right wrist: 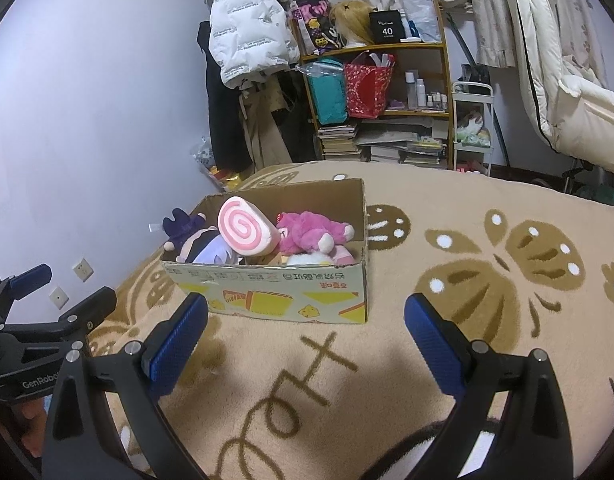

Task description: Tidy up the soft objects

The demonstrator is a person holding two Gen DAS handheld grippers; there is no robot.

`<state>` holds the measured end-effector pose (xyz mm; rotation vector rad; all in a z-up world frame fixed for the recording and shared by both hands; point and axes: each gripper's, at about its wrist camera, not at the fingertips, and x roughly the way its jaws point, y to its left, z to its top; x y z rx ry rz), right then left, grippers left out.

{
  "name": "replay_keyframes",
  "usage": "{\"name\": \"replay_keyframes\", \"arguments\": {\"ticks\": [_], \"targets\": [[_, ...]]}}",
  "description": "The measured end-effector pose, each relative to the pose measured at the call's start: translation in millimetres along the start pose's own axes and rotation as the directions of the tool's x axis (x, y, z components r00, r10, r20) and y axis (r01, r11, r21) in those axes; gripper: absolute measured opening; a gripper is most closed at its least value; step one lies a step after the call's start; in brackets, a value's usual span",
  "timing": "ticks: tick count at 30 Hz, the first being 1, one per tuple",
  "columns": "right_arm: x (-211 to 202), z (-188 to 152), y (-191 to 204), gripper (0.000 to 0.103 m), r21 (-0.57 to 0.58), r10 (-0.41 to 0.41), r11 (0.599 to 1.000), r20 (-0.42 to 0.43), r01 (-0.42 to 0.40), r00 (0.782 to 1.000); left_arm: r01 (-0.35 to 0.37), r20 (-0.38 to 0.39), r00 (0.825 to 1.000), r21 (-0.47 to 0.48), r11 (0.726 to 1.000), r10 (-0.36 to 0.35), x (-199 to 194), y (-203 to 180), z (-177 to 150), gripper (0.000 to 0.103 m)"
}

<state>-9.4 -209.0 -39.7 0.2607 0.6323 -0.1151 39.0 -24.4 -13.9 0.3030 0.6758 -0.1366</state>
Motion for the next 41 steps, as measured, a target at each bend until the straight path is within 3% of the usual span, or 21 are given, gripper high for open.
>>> {"name": "replay_keyframes", "arguments": {"ticks": [41], "targets": [[-0.7,0.7,0.7,0.103,0.02,-0.002,1.0,0.012,0.002,1.0,0.005,-0.004,1.0,-0.018,1.0,-0.005,-1.5,-2.8,0.8,0.103]]}}
